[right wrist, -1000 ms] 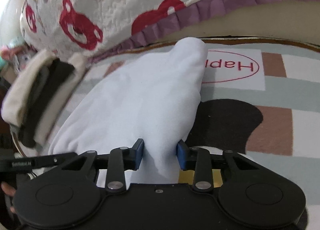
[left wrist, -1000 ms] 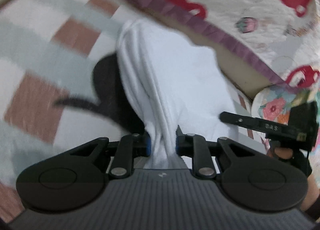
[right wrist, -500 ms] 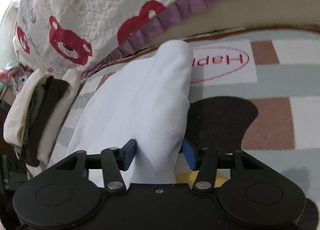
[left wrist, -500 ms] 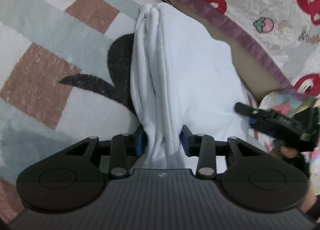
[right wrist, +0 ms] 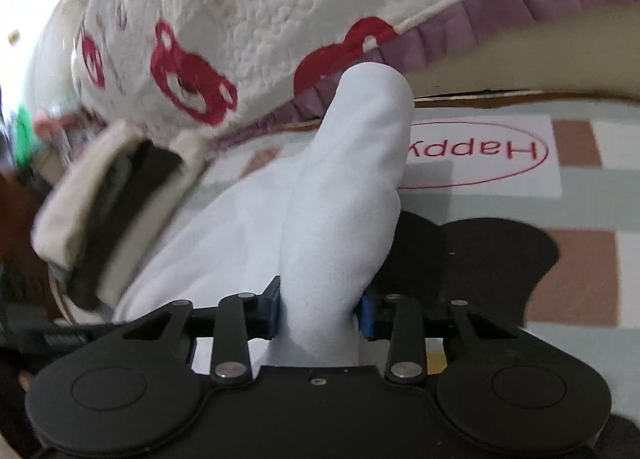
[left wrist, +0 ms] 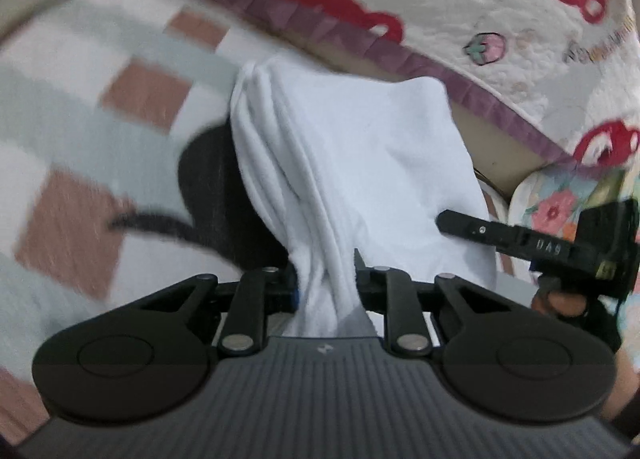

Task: Fold clothes
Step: 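Hold the folded white shirt's end pinched with both grippers, then lift the folded shirt with both grippers and carry it toward the clothes stack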

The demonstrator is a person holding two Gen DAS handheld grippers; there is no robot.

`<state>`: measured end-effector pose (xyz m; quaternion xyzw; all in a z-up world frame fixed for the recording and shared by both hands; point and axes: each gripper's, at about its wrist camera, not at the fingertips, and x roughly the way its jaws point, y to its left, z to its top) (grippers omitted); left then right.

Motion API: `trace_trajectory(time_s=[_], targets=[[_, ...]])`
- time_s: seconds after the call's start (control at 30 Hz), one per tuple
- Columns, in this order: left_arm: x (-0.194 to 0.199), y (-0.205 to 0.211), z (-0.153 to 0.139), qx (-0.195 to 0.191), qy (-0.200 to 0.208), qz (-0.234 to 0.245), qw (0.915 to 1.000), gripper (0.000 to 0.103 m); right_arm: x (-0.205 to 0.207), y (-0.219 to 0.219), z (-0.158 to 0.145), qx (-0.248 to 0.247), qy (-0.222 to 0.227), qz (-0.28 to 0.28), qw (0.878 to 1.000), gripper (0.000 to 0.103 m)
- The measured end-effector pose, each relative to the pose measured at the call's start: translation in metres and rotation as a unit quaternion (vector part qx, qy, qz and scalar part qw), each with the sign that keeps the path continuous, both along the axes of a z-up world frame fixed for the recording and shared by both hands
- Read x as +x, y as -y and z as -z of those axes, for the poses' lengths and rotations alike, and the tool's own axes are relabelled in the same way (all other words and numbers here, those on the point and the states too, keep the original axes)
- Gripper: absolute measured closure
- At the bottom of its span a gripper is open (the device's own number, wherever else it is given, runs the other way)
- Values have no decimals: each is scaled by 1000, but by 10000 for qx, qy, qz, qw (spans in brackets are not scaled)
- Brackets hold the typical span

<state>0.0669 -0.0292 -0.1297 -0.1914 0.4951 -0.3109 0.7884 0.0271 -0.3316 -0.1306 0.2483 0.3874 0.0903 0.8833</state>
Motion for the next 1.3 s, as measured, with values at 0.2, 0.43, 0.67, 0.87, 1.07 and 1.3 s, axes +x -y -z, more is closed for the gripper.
trace_trajectory(time_s=[0.2,0.43,0.67,0.87,1.07,1.3], targets=[[1,-2,21,47,-282,-108,9995,82,-1,7,17,37,-193,172,9997,56],[-12,15,-2,450,520,73,9976,84,2,8,29,239,-292,18,9993,59],[-55,11,-84,964,1498,20,9840,85,-36,-37,-61,-255,947,-468,9941,67],[-117,-38,-144,1352,1960,-352,9706,85,-78,-88,-124,-306,1597,-903,9826,67],[-155,-94,-188,1743,2105,-950,9572,85,-83,-148,-164,-226,1775,-1577,9711,67],[-172,-140,-231,2273,2276,-1462,9355,85,-78,-214,-205,-382,2131,-2285,9492,67]])
